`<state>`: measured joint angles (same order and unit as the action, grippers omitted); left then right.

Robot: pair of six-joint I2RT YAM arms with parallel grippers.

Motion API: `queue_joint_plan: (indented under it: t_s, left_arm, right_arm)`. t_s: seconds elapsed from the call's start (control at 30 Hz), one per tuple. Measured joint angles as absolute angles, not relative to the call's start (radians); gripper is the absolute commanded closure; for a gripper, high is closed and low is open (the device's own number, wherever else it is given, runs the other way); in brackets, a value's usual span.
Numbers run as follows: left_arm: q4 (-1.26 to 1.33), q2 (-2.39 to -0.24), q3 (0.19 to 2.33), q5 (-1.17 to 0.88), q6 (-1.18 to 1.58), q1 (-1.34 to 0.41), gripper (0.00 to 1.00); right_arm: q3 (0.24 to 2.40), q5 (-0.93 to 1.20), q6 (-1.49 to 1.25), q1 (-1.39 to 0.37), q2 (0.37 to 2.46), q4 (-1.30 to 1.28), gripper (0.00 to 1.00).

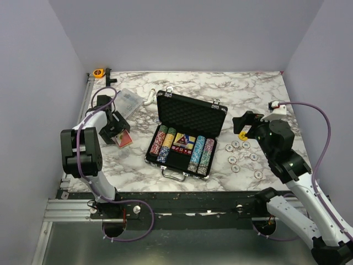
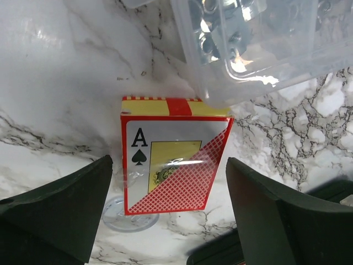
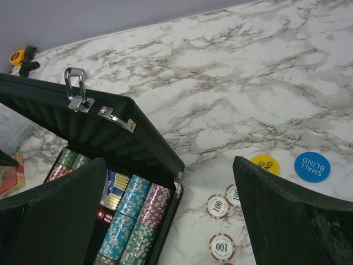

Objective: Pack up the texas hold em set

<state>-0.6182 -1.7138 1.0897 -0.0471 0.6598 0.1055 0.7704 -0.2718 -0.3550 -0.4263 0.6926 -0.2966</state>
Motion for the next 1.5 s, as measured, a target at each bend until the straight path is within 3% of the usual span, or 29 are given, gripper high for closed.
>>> queue_joint_plan:
  t_s: [0.4, 0.77, 1.37, 1.5]
  left_arm:
    - [-0.699, -1.781, 1.188, -0.041, 0.661, 0.101, 0.22]
    - [-0.796, -1.834, 1.260, 0.035, 0.673, 0.059, 0.33]
    - [-0.870, -1.882, 1.328, 0.065, 0.641, 0.039, 0.32]
    - [-0.882, -1.887, 1.338, 0.074, 0.632, 0.030, 0.38]
  right_arm:
    - [0.767, -0.272, -0.356, -0.426, 0.695, -0.291, 0.00]
    - [0.767, -0.272, -0.358, -0.426, 0.708, -0.286, 0.00]
    - [0.767, -0.274, -0.358, -0.426, 0.698, -0.286, 0.00]
    - [0.767, -0.277, -0.359, -0.426, 0.693, -0.286, 0.00]
